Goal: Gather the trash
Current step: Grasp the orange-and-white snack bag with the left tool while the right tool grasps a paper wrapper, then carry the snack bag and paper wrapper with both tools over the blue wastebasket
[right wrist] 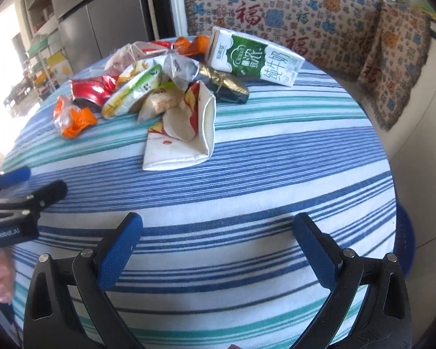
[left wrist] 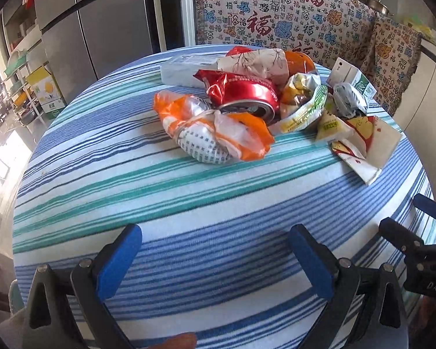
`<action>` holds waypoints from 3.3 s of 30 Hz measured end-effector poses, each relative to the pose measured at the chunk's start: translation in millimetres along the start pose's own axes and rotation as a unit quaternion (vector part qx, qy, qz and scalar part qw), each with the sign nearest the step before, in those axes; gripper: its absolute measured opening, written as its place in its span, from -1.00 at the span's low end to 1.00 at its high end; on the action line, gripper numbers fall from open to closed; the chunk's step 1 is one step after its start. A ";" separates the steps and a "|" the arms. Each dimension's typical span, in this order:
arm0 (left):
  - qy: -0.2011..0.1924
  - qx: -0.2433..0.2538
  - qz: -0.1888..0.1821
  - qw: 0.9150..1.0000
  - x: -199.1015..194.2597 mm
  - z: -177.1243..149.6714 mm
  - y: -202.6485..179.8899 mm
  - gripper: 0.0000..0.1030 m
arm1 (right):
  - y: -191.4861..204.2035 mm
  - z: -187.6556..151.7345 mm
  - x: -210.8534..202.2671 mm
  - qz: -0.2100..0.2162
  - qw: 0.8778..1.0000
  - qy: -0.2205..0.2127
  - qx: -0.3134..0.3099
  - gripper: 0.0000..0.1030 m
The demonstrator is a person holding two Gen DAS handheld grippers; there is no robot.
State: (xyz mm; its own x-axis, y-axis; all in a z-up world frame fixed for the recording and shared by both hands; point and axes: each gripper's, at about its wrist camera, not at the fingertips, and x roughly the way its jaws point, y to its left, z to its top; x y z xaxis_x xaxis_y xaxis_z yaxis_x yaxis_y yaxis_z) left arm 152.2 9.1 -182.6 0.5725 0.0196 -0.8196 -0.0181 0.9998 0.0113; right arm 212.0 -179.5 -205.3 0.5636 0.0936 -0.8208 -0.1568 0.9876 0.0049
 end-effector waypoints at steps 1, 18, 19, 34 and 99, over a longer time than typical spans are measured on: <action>0.000 0.000 0.000 1.000 0.0 0.7 1.2 1.00 | 1.1 2.3 2.2 0.003 1.000 0.000 -0.005 0.99; -0.032 -0.033 -0.051 0.998 -10.1 21.9 11.6 1.00 | 3.8 8.4 8.9 0.006 1.000 -0.007 -0.011 0.99; -0.037 -0.031 -0.047 0.998 -11.3 28.7 9.6 1.00 | 3.7 8.4 8.9 0.006 1.000 -0.007 -0.011 0.99; 0.023 -0.041 0.023 0.999 15.4 46.3 63.7 1.00 | 4.2 7.9 9.3 0.006 1.000 -0.008 -0.011 0.99; 0.092 0.246 -0.333 0.905 19.7 57.8 -459.4 -0.08 | -390.4 -33.6 -59.6 -0.146 0.966 0.023 0.211 -0.89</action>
State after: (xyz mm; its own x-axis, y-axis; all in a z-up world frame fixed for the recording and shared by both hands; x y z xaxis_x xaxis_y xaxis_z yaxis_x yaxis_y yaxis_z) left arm 219.2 -449.4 -170.8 0.1746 -0.5455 -0.8197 0.6748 0.6725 -0.3038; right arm 212.3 -574.8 -177.5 0.4963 -0.1932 -0.8464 0.3543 0.9351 -0.0057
